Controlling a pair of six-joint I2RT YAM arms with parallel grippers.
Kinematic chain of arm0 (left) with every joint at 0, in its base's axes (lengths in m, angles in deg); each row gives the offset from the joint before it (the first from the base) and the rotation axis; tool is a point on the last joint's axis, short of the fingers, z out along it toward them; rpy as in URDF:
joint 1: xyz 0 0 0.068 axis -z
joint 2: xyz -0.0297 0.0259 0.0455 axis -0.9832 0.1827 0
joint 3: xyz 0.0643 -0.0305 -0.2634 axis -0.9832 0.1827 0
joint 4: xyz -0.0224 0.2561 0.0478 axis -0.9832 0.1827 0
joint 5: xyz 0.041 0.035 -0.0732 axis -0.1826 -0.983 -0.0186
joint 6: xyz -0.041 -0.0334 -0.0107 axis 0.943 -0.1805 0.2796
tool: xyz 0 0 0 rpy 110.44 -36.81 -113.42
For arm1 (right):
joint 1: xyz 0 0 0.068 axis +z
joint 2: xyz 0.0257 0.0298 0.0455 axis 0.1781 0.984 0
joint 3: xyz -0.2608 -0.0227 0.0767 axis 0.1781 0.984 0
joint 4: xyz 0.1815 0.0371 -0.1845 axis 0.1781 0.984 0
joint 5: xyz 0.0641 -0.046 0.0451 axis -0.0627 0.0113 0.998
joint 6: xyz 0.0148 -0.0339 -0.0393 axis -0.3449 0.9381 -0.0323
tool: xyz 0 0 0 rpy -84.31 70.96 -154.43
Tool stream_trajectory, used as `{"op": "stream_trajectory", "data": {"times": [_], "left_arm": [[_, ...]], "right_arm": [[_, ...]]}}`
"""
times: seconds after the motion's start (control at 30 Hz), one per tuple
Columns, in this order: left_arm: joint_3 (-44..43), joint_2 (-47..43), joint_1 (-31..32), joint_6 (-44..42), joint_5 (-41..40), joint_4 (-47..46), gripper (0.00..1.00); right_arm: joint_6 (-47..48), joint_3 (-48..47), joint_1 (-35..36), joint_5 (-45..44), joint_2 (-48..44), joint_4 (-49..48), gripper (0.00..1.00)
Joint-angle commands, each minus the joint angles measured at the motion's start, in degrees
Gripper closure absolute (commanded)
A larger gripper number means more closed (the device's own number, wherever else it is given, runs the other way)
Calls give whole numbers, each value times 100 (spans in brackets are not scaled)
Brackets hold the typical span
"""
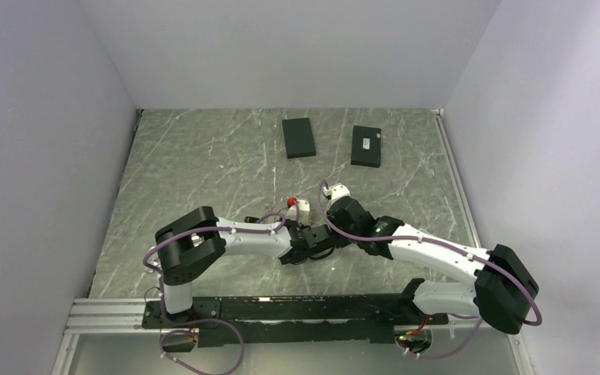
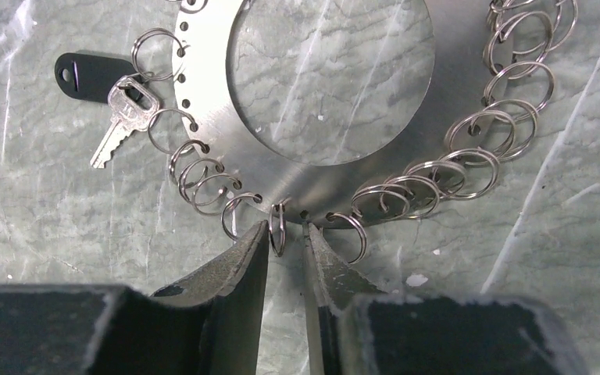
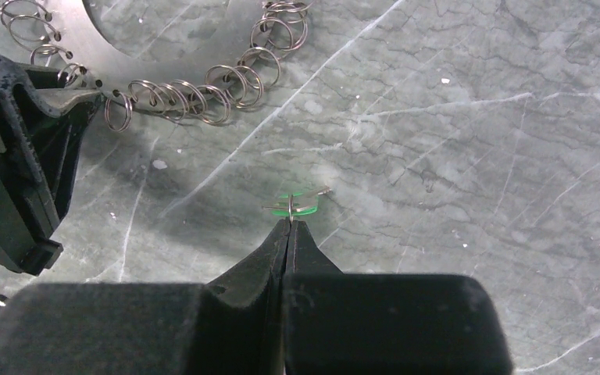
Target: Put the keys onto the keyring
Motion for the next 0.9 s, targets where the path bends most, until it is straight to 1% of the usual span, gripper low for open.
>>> {"op": "stream_trajectory", "data": {"times": [0.0,0.13,0.4,0.43,0.57,0.6,0.77,0.87], "left_arm": [[235,-266,64,133,-3,-164,74],[294,-266,63,141,-2,-194,77],[376,-370,86,78,25,-316,79],[374,-384,96,64,24,-324,79],[360,-419,174,130,-47,-208,70],[375,-440,190,122,-62,-214,70],[494,-550,281,13,-107,-387,71],[538,-571,341,11,-193,-416,75]], "right_arm": [[-3,37,-8,36,-163,-212,100],[-16,43,-4,35,-189,-203,100],[-12,45,-4,44,-186,-202,100],[-12,53,-7,44,-189,-202,100],[-13,42,-8,54,-194,-196,100],[-13,45,-2,52,-202,-195,100],[-22,61,-2,76,-232,-198,100],[-27,63,-4,83,-256,-199,100]]}}
